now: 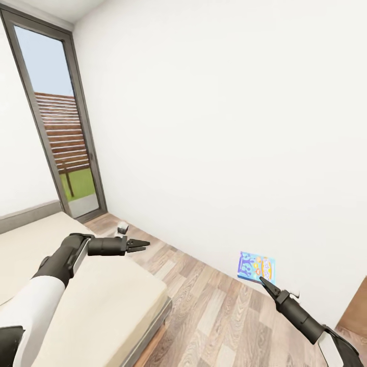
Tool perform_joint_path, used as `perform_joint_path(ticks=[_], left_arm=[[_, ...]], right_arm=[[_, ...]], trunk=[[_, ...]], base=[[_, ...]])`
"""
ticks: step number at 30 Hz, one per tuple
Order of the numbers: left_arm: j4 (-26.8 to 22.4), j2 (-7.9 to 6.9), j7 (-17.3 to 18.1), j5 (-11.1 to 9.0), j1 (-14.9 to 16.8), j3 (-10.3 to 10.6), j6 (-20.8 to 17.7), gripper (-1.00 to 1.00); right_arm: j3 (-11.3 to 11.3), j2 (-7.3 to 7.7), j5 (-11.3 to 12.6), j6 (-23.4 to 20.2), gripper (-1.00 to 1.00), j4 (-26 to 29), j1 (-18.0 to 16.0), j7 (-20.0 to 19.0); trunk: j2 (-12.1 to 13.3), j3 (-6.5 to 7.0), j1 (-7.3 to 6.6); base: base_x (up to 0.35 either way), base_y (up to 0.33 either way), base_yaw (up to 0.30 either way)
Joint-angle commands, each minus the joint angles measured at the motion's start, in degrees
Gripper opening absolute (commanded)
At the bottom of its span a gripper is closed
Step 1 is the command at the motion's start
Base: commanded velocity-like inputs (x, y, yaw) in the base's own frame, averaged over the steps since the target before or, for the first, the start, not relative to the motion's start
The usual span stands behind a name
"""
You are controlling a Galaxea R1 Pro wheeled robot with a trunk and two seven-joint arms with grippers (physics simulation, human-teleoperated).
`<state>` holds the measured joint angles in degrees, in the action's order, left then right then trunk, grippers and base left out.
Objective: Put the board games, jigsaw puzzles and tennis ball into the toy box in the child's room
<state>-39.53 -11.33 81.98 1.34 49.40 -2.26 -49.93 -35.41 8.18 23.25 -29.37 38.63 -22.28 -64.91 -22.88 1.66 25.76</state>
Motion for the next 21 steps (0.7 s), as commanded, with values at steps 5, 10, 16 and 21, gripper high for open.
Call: perform_joint_path(ticks=[5, 10, 16, 21], left_arm=[[0.0, -0.01, 0.3, 0.1, 0.0, 0.0, -0.6, 1.00], [0.0, -0.01, 0.2, 0.1, 0.0, 0.1, -0.6, 1.00], [0.0, 0.26, 0.0, 0.1, 0.0, 0.2, -0.6, 1.00], [0.0, 0.50, -0.3, 0.2, 0.0, 0.1, -0.6, 1.00]], right_arm=[[-0.1, -0.01, 0.3, -0.5, -1.00, 0.0, 0.0, -0.1], [-0.1, 0.05, 0.3, -0.6, -1.00, 0.0, -0.1, 0.0], [-0.2, 0.07, 0.3, -0.6, -1.00, -0.1, -0.1, 0.1], [-0.1, 1.19, 0.4, -0.7, -1.00, -0.5, -0.1, 0.3]], trunk=[[0.0, 0.09, 0.02], [0.0, 0.20, 0.02], [0.0, 0.34, 0.02], [0.0, 0.45, 0.02]], base=[[0.000, 0.000, -0.280], [0.000, 0.000, -0.280], [0.000, 0.000, -0.280], [0.000, 0.000, -0.280]])
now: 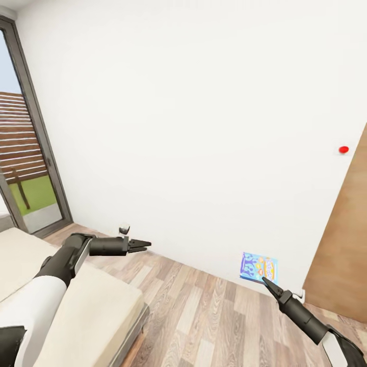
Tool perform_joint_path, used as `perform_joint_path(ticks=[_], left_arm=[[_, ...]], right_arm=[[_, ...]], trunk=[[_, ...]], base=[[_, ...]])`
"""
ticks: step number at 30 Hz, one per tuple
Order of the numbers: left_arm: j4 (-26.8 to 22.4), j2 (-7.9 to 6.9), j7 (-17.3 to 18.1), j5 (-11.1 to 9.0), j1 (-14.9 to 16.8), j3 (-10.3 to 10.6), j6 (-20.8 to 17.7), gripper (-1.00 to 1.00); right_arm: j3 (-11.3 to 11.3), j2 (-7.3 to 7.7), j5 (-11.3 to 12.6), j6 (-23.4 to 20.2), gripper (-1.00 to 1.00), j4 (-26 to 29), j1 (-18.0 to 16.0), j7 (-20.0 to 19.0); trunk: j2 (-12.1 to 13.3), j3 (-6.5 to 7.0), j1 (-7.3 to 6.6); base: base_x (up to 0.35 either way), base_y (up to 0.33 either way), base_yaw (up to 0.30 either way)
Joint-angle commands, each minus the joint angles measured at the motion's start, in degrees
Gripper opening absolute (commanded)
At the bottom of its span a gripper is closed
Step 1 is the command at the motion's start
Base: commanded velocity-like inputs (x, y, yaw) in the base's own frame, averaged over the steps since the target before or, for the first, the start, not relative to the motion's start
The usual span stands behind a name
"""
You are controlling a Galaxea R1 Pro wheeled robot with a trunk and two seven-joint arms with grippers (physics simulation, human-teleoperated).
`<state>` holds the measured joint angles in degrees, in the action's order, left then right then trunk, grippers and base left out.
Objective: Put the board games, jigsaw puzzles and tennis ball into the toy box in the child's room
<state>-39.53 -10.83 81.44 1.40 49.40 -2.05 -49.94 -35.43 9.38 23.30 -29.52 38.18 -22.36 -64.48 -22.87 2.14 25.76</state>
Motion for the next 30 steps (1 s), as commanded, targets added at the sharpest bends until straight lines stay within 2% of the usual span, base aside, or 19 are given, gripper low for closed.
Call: perform_joint_path(ticks=[1, 30], left_arm=[[0.0, -0.01, 0.2, 0.2, 0.0, -0.1, -0.6, 1.00], [0.1, 0.06, 0.0, 0.3, 0.0, 0.0, -0.7, 1.00]], right_arm=[[-0.1, 0.09, 0.3, -0.5, -1.00, -0.1, 0.0, 0.0], [-0.1, 0.21, 0.3, -1.1, -1.00, -0.1, 0.0, 0.2]], trunk=[[0.0, 0.00, 0.02], [0.0, 0.65, 0.02]], base=[[0.000, 0.000, -0.280], [0.000, 0.000, -0.280]])
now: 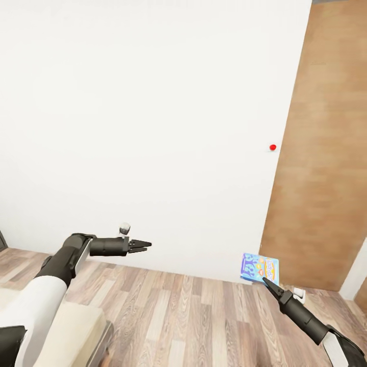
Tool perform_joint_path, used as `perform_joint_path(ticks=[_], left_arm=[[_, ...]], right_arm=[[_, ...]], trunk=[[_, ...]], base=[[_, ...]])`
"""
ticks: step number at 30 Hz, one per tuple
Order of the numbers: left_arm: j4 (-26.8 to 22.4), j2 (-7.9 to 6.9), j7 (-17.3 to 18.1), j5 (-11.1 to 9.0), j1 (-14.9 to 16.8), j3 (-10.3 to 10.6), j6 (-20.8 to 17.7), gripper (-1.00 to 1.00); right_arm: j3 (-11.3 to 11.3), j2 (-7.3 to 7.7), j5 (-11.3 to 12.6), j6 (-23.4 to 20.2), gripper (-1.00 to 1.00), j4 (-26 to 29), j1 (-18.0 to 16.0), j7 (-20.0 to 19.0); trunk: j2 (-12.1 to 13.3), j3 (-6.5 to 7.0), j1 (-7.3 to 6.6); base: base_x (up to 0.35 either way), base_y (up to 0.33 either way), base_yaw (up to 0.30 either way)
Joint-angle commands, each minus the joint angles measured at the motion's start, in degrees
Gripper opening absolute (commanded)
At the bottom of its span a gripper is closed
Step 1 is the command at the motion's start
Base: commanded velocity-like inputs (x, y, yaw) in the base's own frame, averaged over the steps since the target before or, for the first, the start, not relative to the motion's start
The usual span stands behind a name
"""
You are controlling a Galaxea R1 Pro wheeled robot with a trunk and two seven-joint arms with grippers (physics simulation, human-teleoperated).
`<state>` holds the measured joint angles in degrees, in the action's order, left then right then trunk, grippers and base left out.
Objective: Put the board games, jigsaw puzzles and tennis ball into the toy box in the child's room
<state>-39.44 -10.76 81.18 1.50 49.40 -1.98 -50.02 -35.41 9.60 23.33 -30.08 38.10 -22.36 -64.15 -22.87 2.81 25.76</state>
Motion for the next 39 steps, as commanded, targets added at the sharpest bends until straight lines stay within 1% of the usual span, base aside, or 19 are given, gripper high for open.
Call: perform_joint_path(ticks=[1, 13, 19, 23, 39], left_arm=[[0.0, -0.02, 0.3, 0.2, 0.0, -0.1, -0.6, 1.00], [0.0, -0.17, 0.4, 0.1, 0.0, 0.0, -0.6, 1.00], [0.0, -0.05, 0.3, 0.2, 0.0, -0.1, -0.6, 1.00], [0.0, 0.02, 0.3, 0.2, 0.0, -0.1, -0.6, 1.00], [0.0, -0.04, 0.4, 0.2, 0.0, 0.0, -0.6, 1.00]], right_arm=[[-0.1, -0.01, 0.3, -0.5, -1.00, 0.0, 0.0, -0.1], [-0.1, -0.06, 0.4, -0.5, -1.00, 0.0, 0.0, -0.1], [-0.1, -0.11, 0.4, -0.5, -1.00, 0.0, 0.0, -0.1], [-0.1, -0.10, 0.4, -0.5, -1.00, 0.0, 0.0, 0.0], [-0.1, -0.18, 0.4, -0.4, -1.00, 0.0, 0.0, 0.0]], trunk=[[0.0, 0.00, 0.02], [0.0, 0.24, 0.02], [0.0, 0.25, 0.02], [0.0, 0.24, 0.02], [0.0, -0.49, 0.02]], base=[[0.000, 0.000, -0.280], [-0.004, 0.000, -0.280], [-0.190, 0.000, -0.280], [-0.075, 0.000, -0.280], [-0.003, 0.000, -0.248]])
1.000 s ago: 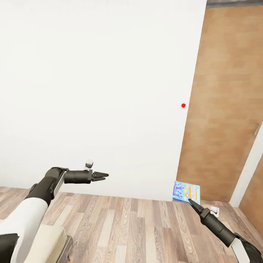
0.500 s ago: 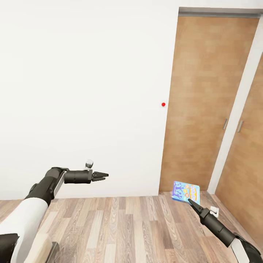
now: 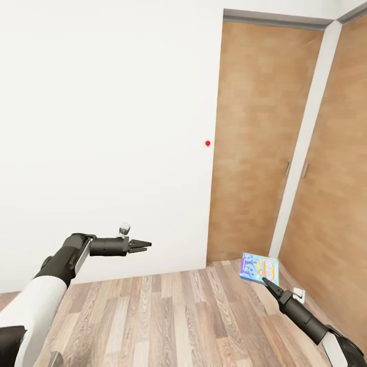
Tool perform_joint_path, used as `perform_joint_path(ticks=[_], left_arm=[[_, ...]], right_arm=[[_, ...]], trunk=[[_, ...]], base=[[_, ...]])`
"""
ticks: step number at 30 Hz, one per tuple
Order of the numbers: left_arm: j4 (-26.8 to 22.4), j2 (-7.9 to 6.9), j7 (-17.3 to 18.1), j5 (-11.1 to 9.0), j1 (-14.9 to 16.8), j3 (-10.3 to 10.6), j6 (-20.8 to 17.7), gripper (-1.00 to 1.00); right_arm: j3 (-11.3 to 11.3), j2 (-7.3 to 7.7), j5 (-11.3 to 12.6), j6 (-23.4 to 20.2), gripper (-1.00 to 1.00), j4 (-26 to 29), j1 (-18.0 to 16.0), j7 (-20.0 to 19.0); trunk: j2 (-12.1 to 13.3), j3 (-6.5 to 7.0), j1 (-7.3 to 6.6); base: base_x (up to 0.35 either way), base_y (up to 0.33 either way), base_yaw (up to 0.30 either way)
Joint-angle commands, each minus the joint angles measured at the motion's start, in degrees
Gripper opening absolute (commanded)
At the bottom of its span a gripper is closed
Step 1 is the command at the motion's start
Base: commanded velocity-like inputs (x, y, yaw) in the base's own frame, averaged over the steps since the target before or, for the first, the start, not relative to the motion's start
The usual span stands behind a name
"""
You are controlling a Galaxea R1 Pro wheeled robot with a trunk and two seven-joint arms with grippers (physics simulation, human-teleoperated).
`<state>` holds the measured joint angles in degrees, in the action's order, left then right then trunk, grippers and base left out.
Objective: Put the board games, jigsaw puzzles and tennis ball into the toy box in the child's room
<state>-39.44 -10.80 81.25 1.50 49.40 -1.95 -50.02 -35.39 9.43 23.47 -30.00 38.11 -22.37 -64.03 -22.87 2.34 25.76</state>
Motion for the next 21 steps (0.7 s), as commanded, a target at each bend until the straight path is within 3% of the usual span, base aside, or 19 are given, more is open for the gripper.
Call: perform_joint_path(ticks=[1, 21], left_arm=[[0.0, -0.01, 0.3, 0.2, 0.0, -0.1, -0.6, 1.00], [0.0, -0.05, 0.3, 0.1, 0.0, -0.1, -0.6, 1.00]], right_arm=[[-0.1, -0.01, 0.3, -0.5, -1.00, 0.0, 0.0, -0.1], [-0.1, 0.06, 0.3, -0.5, -1.00, 0.0, 0.0, -0.1]], trunk=[[0.0, -0.08, 0.02], [0.0, -1.25, 0.02]], base=[[0.000, 0.000, -0.227], [-0.042, 0.000, -0.226]])
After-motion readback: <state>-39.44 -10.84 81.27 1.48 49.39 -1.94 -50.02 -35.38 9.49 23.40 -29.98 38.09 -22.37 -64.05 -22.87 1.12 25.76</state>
